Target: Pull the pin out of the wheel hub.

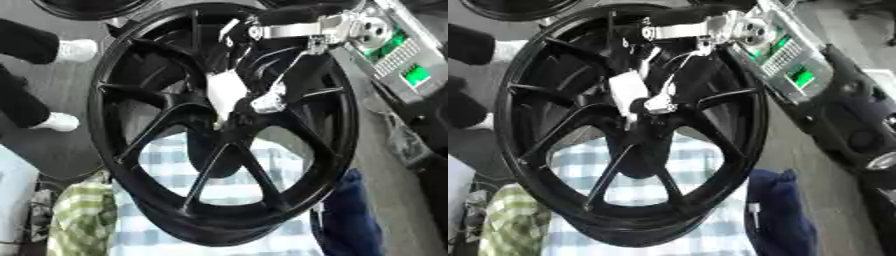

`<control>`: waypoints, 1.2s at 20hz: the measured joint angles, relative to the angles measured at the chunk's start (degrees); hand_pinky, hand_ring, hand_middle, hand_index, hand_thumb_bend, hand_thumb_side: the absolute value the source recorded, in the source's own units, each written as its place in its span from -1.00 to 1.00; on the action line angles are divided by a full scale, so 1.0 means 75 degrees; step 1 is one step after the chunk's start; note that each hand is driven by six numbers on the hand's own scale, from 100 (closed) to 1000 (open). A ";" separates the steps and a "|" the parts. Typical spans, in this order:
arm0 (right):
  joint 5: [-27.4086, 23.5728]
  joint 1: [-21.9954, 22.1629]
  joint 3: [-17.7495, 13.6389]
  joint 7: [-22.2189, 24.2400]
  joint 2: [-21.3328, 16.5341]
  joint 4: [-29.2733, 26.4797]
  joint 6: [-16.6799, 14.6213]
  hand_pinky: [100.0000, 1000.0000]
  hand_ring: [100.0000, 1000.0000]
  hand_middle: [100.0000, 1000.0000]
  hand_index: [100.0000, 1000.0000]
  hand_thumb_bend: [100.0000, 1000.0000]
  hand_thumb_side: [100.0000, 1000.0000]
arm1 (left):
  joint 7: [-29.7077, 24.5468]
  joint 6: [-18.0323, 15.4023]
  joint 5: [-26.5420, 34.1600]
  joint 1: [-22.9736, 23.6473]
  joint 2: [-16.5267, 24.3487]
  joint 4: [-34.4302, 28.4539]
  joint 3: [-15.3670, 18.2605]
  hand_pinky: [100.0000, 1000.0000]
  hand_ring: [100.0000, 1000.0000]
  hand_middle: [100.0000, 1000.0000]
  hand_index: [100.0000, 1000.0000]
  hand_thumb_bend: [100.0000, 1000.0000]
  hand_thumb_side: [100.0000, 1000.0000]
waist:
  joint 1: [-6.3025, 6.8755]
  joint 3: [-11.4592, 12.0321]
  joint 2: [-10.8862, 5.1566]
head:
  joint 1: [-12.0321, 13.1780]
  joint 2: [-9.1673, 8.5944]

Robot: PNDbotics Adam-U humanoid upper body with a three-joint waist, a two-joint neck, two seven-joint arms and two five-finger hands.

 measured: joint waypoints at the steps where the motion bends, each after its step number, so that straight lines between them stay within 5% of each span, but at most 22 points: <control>1: 0.0000 0.0002 0.0000 0.0003 -0.0001 -0.0001 -0.0003 0.65 0.48 0.46 0.69 -0.46 -0.35 | 0.0000 0.0000 0.0000 -0.0002 0.0000 0.0000 0.0000 0.55 0.35 0.21 0.30 -1.00 0.62 | 0.0000 0.0005 0.0005 | -0.0002 0.0000; 24: 0.0049 0.0095 -0.0003 -0.0092 -0.0002 -0.0002 0.0132 0.61 0.42 0.37 0.62 -0.57 -0.51 | 0.0027 -0.0004 0.0001 -0.0040 0.0003 0.0000 0.0004 0.56 0.34 0.20 0.30 -1.00 0.62 | -0.0029 0.0132 0.0135 | -0.0069 0.0000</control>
